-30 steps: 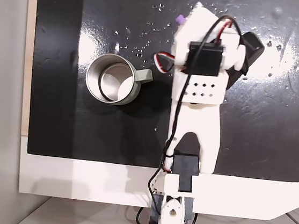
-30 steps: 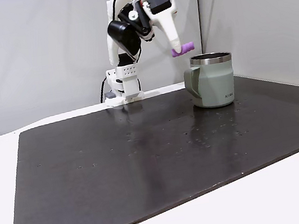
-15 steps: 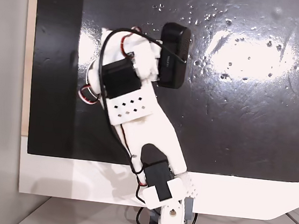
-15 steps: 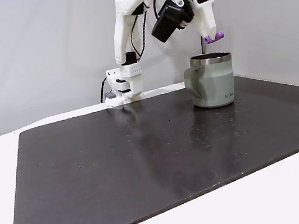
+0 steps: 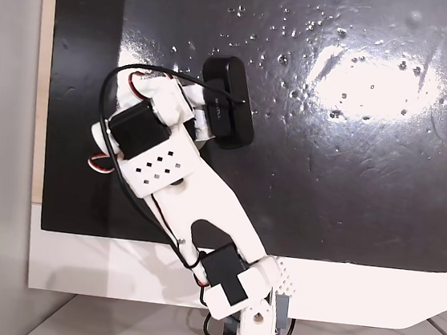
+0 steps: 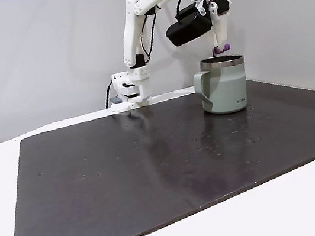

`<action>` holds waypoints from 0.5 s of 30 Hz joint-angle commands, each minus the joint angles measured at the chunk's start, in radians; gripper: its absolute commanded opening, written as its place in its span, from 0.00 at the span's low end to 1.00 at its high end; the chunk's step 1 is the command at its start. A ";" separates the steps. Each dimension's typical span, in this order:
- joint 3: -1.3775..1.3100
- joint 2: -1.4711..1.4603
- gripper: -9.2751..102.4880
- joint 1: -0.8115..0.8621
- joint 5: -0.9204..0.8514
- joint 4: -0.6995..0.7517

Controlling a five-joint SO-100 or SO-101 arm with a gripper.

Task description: Grasp a pengrip and put it in the cup.

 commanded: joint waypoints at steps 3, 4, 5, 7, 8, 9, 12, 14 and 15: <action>-0.011 0.072 0.31 0.015 -0.025 0.012; -0.009 0.072 0.37 0.015 -0.020 0.018; -0.006 0.072 0.40 0.015 -0.014 0.020; -0.005 0.072 0.42 0.015 -0.008 0.021; -0.005 0.072 0.43 0.015 -0.006 0.021; -0.005 0.072 0.43 0.015 -0.006 0.021; -0.008 0.072 0.43 0.015 -0.006 0.021; -0.008 0.072 0.42 0.014 -0.006 0.021; -0.008 0.072 0.42 0.014 -0.006 0.021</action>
